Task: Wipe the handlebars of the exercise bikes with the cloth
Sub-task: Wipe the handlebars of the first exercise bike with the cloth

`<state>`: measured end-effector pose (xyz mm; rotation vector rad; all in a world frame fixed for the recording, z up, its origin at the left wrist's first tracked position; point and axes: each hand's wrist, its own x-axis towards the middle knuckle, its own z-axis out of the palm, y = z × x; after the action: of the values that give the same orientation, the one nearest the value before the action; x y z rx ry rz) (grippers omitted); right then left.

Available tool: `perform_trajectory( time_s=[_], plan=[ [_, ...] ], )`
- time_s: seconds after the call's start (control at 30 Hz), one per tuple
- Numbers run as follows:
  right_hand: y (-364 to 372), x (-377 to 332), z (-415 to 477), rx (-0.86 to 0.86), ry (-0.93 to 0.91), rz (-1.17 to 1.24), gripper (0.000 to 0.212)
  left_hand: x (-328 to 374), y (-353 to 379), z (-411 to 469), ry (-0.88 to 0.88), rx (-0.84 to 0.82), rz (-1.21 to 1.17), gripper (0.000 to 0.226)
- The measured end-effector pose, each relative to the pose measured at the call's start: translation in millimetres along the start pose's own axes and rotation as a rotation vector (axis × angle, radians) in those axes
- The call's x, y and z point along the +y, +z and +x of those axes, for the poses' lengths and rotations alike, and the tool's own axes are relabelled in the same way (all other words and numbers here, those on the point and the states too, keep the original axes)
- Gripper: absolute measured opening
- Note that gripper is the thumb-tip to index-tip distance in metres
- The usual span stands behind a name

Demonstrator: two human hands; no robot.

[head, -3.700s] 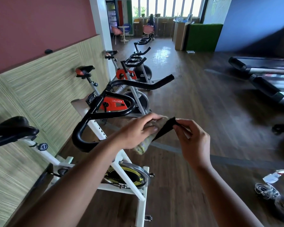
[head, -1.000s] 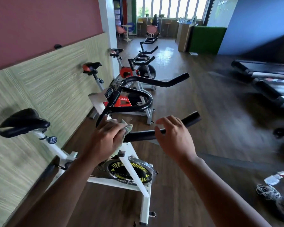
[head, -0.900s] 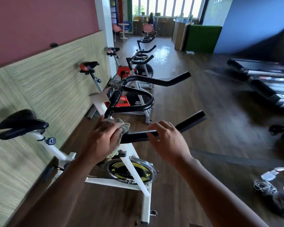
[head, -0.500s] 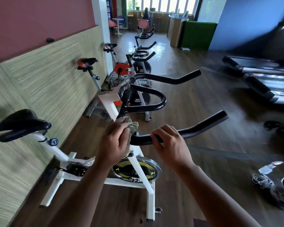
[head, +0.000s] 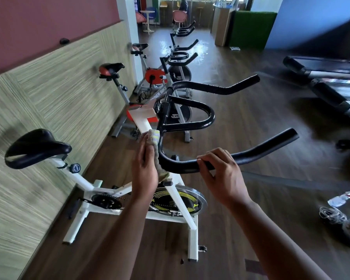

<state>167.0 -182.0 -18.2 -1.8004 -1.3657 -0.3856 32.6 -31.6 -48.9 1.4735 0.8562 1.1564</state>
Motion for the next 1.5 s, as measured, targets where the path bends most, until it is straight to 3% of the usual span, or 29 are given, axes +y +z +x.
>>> perform_trajectory(
  time_s=[0.1, 0.23, 0.43, 0.57, 0.8, 1.17, 1.5],
  plan=[
    [1, 1, -1, -0.004, -0.010, 0.004, 0.017, 16, 4, -1, -0.219, 0.103, -0.105, 0.033],
    [0, 5, -3, -0.024, -0.019, 0.011, 0.010, 32, 15, -7, -0.331, 0.197, -0.193, 0.014],
    [0, 14, -3, -0.032, -0.085, 0.055, 0.012, 32, 20, -35, -0.272, 0.299, -0.196, 0.018],
    [1, 18, -4, -0.015, -0.135, 0.071, 0.007, 42, 20, -20, -0.231, 0.287, -0.116, 0.021],
    [4, 23, -5, 0.001, -0.182, 0.088, 0.008, 18, 13, -19, -0.192, 0.266, -0.222, 0.022],
    [20, 32, -10, 0.172, -0.315, 0.044, 0.013, -32, 19, -13, 0.182, 0.270, -0.384, 0.019],
    [38, 45, -11, 0.364, -0.488, -0.039, 0.023, -63, 26, -8, 0.419, 0.244, -0.622, 0.016]
  ],
)
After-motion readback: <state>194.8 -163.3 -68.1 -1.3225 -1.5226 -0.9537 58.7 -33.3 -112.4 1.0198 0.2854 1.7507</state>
